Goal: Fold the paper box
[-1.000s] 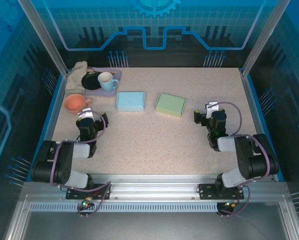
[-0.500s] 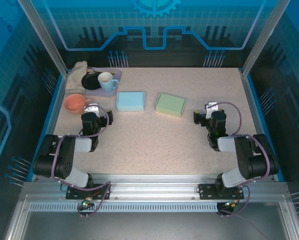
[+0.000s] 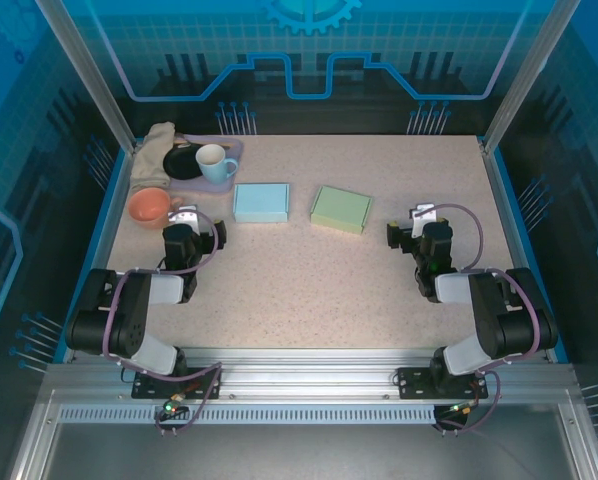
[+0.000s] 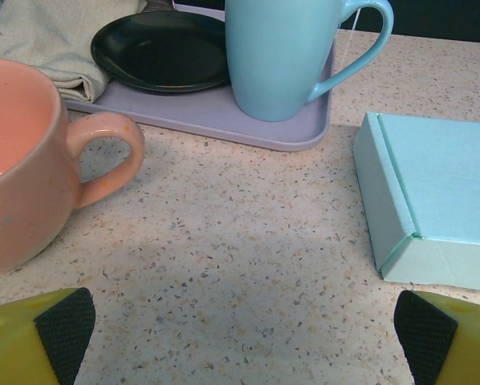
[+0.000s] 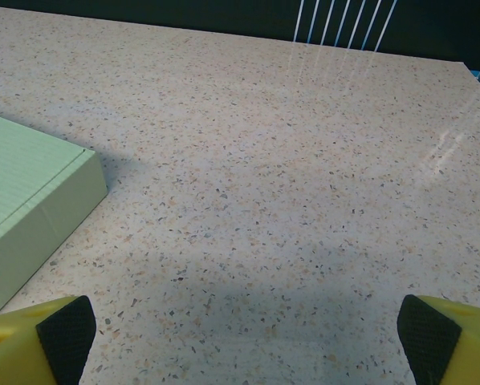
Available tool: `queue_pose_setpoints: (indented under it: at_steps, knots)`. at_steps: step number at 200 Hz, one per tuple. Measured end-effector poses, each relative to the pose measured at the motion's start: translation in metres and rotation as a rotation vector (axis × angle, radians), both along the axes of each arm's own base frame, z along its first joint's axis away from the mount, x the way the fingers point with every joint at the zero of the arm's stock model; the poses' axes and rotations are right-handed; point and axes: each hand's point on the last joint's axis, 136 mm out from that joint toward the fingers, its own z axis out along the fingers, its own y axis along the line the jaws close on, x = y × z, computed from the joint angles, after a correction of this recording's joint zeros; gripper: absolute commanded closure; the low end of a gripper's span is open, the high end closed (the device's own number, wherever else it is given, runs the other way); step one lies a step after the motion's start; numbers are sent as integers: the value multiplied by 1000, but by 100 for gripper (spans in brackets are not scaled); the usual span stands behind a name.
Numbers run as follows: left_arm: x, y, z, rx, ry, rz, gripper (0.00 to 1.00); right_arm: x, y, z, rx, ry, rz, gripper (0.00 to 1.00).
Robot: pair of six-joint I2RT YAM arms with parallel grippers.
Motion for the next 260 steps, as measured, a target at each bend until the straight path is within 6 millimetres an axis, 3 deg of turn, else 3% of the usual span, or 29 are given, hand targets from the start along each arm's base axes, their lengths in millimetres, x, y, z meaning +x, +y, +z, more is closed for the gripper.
queue_pose_setpoints:
  at_steps: [260]
  knots:
    - [0, -3, -2, -5, 7, -17, 1, 0, 0, 0, 0, 0, 0, 0]
